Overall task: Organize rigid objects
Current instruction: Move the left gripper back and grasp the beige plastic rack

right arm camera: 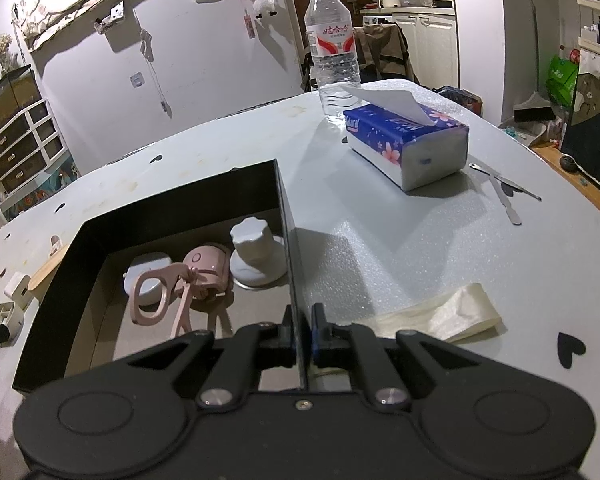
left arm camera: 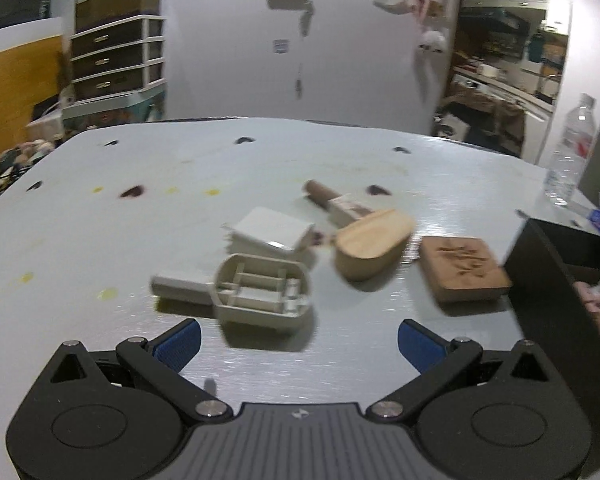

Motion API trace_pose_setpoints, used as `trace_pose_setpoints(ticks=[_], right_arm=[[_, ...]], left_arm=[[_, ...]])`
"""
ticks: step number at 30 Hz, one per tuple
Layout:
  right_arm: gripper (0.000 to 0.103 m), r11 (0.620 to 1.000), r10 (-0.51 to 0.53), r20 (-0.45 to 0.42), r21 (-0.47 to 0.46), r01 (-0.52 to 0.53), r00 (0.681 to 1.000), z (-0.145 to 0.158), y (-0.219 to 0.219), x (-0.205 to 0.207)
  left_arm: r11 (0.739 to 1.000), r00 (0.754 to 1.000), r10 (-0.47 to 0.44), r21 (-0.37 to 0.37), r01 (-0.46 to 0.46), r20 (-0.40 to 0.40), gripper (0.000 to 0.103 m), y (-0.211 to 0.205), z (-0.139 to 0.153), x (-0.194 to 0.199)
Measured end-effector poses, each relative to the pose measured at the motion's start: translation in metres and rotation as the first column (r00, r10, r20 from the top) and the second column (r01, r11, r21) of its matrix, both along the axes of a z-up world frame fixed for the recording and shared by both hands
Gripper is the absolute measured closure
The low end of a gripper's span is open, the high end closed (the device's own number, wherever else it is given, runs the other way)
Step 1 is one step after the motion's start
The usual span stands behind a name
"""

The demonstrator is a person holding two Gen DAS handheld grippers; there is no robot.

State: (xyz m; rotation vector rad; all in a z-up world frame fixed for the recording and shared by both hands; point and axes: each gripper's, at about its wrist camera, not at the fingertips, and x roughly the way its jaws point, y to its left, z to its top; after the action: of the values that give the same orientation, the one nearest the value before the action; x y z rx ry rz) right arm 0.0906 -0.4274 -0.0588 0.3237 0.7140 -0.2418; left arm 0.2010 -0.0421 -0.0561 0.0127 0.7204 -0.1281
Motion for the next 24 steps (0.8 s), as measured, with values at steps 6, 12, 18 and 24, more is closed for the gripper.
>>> trace_pose_setpoints(ticks=[6, 12, 18, 24], right_arm=[[0.096, 1.0, -0.001, -0.002, -0.001, 0.001, 1.0, 0.0, 0.001, 0.0], [0.096, 1.0, -0.007, -0.007, 0.001, 0.007, 1.0, -0.001, 0.002, 0.002], [0.096, 1.0, -0.011, -0.011, 0.0, 0.011, 1.0, -0.001, 0.002, 0.003], [0.096, 1.0, -0.012, -0.012, 0.0, 0.012, 1.0, -0.001, 0.002, 0.003]], left_arm=[[0.998, 0.998, 0.06, 0.027, -0.06, 0.014, 0.0, 0.017, -0.011, 0.016], [0.997, 0.997, 0.066, -0.047, -0.064, 0.033, 0.001, 0.025, -0.013, 0.026], [0.998, 0.998, 0.06, -0.023, -0.06, 0.035, 0.022, 0.015, -0.017, 0.032], [0.997, 0.997, 0.05, 0.051, -0.053, 0.06, 0.037, 0.005, -0.021, 0.032]])
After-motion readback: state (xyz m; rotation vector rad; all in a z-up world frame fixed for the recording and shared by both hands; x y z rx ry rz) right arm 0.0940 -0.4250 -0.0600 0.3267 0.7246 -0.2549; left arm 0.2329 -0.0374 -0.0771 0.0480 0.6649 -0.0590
